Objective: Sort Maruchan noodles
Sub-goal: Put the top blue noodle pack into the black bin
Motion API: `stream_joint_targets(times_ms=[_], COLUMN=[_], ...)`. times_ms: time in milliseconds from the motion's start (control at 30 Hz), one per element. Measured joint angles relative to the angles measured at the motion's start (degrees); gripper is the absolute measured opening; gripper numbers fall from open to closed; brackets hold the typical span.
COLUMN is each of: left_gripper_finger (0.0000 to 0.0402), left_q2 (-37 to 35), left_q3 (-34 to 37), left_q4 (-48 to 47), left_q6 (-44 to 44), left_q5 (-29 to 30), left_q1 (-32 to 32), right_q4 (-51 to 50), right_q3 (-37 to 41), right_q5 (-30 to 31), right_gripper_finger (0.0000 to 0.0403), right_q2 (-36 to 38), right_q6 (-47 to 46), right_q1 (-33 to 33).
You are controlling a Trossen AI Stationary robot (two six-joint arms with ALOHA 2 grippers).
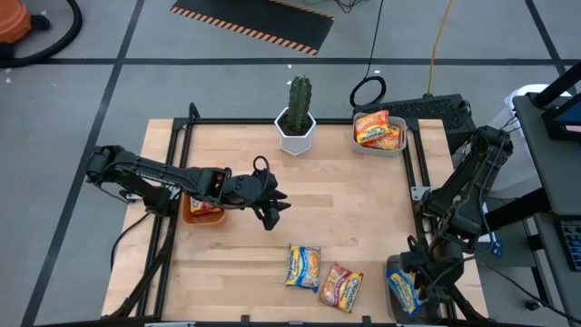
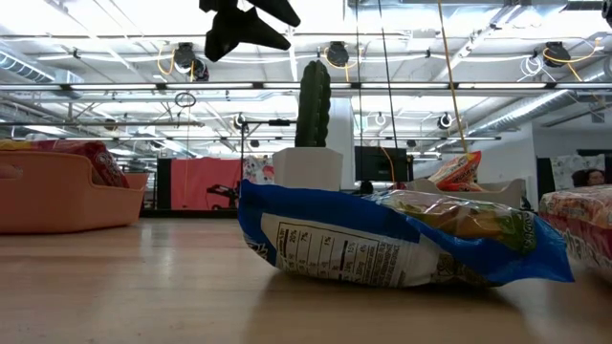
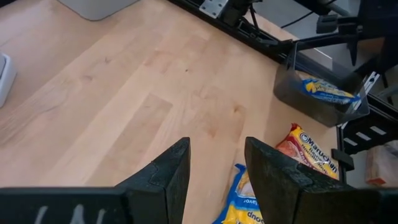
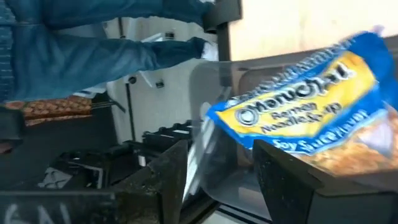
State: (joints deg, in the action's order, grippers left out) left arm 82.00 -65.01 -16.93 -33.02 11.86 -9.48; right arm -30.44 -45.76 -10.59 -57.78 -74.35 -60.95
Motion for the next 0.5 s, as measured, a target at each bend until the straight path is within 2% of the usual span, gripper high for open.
stream_joint_targets(times_ms=[267, 500], left_gripper_finger=[0.0159, 0.0159], left_q2=[0.06, 0.22], left_q3=[0.00, 0.00], left_q4=[-0.33, -6.36], left_q6=[-0.50, -2.13], left_q5=[0.02, -0.47], left_q1=[-0.28, -1.80], right_q4=[-2.03, -4.26], right_q3=[0.00, 0.00], right_q5=[1.74, 1.83], right_gripper_finger=[0.0166, 0.0166], right_q2=[0.00, -0.19], right_q6=[-1.49, -1.31], right_q1=[1.15, 4.44])
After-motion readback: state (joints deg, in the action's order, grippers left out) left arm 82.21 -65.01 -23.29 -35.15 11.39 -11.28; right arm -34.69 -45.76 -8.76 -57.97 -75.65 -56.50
